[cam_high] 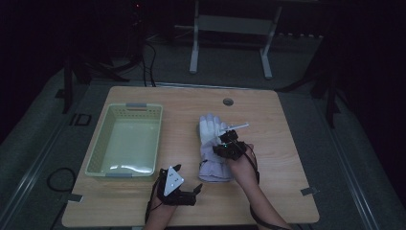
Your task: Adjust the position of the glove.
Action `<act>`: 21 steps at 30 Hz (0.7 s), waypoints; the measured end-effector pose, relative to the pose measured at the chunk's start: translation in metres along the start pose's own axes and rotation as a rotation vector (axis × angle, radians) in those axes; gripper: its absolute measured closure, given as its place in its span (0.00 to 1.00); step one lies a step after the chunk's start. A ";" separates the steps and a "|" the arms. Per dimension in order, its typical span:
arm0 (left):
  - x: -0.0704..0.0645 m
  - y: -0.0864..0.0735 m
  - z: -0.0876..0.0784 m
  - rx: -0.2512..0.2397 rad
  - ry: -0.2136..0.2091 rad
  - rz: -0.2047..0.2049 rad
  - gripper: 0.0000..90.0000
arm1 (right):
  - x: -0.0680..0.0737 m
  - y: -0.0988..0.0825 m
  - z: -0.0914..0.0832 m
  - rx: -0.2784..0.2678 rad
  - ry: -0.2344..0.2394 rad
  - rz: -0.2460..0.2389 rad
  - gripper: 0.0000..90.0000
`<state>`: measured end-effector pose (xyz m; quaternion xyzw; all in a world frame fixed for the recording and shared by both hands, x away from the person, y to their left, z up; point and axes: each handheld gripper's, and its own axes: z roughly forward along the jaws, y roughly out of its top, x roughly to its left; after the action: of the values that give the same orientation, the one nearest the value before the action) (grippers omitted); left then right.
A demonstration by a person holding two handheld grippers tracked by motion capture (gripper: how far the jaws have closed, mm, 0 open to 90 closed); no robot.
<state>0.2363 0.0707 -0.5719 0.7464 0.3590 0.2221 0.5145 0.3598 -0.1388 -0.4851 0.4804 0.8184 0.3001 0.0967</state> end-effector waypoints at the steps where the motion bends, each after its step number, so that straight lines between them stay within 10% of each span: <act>1: 0.000 0.000 0.000 0.001 -0.002 -0.002 0.01 | -0.002 -0.002 0.005 0.011 -0.001 0.000 0.89; 14: 0.000 0.000 0.000 0.005 -0.002 -0.002 0.01 | -0.031 -0.010 0.000 0.015 -0.042 0.023 0.86; 21: 0.001 0.000 0.000 0.003 -0.004 -0.013 0.01 | -0.035 -0.007 -0.010 -0.030 0.018 -0.006 0.64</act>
<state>0.2373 0.0715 -0.5719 0.7452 0.3630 0.2167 0.5157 0.3683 -0.1746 -0.4863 0.4737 0.8161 0.3164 0.0975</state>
